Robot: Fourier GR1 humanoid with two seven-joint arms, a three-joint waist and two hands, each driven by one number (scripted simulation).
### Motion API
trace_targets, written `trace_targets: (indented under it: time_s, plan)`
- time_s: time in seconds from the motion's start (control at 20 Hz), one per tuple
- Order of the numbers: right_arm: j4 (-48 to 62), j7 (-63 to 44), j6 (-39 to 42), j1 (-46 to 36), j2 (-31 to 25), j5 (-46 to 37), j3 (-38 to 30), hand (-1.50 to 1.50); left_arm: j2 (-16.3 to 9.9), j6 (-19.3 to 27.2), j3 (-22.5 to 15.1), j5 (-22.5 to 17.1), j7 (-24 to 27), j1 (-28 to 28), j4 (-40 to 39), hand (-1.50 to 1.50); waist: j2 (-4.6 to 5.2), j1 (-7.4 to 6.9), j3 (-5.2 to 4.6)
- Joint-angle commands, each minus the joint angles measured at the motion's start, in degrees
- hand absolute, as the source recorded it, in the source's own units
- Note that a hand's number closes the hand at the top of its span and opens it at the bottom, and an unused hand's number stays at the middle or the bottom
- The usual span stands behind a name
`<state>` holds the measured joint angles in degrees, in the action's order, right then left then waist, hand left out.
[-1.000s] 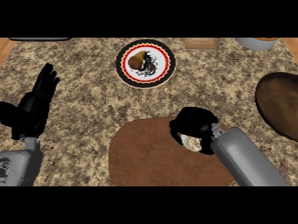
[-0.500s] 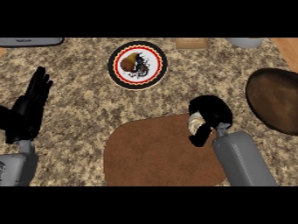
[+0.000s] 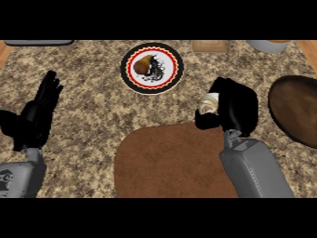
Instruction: Pick the cupcake from the cutting board and place it in the pan
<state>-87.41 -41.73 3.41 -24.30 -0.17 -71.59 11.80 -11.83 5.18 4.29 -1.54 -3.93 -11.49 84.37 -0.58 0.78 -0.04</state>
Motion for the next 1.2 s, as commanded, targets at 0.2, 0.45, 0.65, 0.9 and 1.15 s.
trace_targets:
  time_s: [0.2, 0.45, 0.65, 0.9, 1.15]
  plan:
    - [-10.68, -8.41, -6.15, -0.44, 0.16, -1.88, -2.5, 1.5, 1.49, 0.7, -1.44, 1.57, -0.26, -0.56, -0.1, 0.0, 0.48, -0.42, 0.05]
    - [-9.35, -1.14, -11.98, -1.39, -5.21, 8.82, -17.06, 1.5, -0.96, -1.42, 1.16, -0.89, -1.97, -1.2, 1.1, 0.0, 0.61, -0.73, 0.1]
    - [-5.8, 6.55, -12.58, 2.13, -11.98, 13.97, -22.79, 1.5, 0.38, -0.62, 0.14, 0.39, -1.28, -0.55, 1.43, 0.0, 0.6, -0.69, 0.08]
    - [6.3, 15.16, -15.14, 0.61, -21.03, 18.61, -31.81, 1.5, 1.17, 0.07, 0.66, 1.15, 1.58, -3.36, -3.41, 0.0, 0.84, -0.65, 0.08]
    - [24.59, 24.42, -24.9, -0.48, -25.96, 16.05, -35.33, 1.5, 0.99, -0.77, 0.55, 0.28, -0.73, -3.93, -1.59, 0.0, 1.06, -1.65, 0.14]
